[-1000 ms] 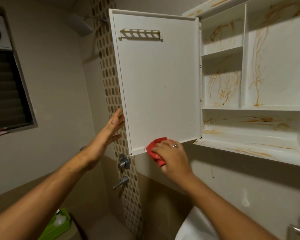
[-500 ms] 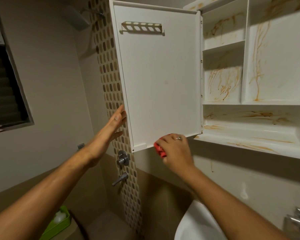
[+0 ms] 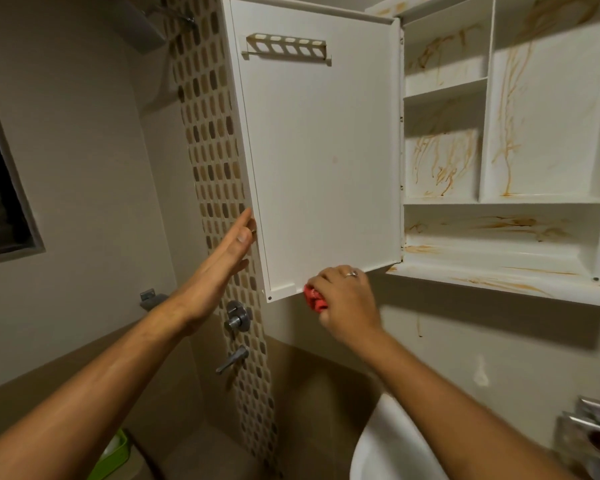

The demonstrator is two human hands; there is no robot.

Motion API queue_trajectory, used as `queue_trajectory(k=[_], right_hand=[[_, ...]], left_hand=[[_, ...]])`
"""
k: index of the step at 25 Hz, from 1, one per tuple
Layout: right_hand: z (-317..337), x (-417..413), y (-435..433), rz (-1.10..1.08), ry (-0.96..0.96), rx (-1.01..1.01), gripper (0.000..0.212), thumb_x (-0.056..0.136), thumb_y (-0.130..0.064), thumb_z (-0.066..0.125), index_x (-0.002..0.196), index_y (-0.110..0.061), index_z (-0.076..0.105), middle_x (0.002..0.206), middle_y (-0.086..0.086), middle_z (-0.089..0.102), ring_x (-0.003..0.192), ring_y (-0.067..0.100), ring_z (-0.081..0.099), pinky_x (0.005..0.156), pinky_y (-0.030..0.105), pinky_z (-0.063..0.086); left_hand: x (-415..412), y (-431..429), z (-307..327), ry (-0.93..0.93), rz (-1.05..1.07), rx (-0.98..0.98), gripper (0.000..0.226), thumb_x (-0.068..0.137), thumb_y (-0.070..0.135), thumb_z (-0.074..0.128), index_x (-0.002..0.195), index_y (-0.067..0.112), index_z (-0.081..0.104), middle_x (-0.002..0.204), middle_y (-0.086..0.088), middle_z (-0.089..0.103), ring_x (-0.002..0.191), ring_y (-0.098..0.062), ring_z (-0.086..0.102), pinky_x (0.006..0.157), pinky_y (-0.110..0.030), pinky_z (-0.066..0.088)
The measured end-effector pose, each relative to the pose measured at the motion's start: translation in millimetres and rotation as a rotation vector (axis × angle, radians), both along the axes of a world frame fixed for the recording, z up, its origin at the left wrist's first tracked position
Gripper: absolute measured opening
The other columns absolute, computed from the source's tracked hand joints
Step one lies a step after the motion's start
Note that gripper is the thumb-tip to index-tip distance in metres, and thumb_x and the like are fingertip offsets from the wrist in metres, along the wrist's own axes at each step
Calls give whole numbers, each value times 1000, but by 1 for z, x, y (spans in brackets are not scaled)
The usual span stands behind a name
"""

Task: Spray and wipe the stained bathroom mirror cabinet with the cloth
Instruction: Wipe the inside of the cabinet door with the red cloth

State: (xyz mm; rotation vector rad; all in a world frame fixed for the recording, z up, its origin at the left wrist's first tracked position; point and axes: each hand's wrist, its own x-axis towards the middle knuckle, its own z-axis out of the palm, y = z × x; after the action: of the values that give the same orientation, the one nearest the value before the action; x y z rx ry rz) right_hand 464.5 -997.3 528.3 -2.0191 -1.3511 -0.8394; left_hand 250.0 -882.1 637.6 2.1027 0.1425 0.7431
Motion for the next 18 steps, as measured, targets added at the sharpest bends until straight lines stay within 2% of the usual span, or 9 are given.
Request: queue_trajectory(k=[2,4,6,8,10,11,12,14,18], right_hand=[[13,53,-26,-174,81,-28,34,80,-13,73,112,-26,74,115,-4,73,110,25,59,99,40,37],[24,84,-46,-327,244,17,30,84,-11,69,111,-25,73,112,-2,73,108,25,56,97,40,37],[20,74,-34,-387,296,65,33,83,-10,71,112,-24,68,106,1,71,104,27,55,94,41,40],[5,56,-24,-350,293,106,45,78,-10,77,119,-23,64,105,4,67,103,29,57,92,41,45],[2,58,-33,-272,160,31,46,78,-12,78,120,-22,62,105,2,69,103,28,60,96,41,43],[10,70,-40,-298,118,-29,41,80,-13,75,117,-23,61,102,1,70,103,27,61,98,41,41],[19,81,-45,-364,88,-78,35,83,-14,71,114,-23,59,99,-1,71,103,26,61,99,42,39],[27,88,-46,-467,93,-111,30,86,-17,68,112,-22,56,96,-2,70,103,27,61,98,43,38],[21,94,-55,-363,44,-151,29,84,-16,66,109,-24,53,94,-3,69,99,27,60,92,43,38]], left_hand=[[2,4,0,15,-8,-13,110,62,105,41,157,57,12,170,20,12,155,-8,23,125,-61,19],[6,2,3,27,-14,-37,128,49,108,45,159,52,11,170,18,13,155,-11,23,125,-61,18],[9,-5,6,-5,-38,-48,135,37,109,48,154,50,15,162,27,24,147,2,30,127,-50,20],[8,-20,9,-56,-63,-28,134,32,109,49,148,50,16,152,35,26,135,15,36,123,-31,25],[3,-33,14,-94,-56,-52,164,19,108,51,158,30,11,165,15,20,144,4,31,112,-12,30],[4,-39,18,-96,-52,-77,179,10,106,52,161,19,9,169,3,16,150,-5,26,109,-10,30],[4,-45,19,-87,-49,-94,188,4,105,52,162,13,7,171,-3,14,154,-13,23,111,-13,28],[3,-51,20,-60,-38,-99,190,1,105,50,162,15,7,171,-1,14,155,-16,21,117,-25,24],[5,-41,12,-72,17,-98,173,18,107,51,163,24,9,171,5,17,155,-13,24,127,-44,20]])
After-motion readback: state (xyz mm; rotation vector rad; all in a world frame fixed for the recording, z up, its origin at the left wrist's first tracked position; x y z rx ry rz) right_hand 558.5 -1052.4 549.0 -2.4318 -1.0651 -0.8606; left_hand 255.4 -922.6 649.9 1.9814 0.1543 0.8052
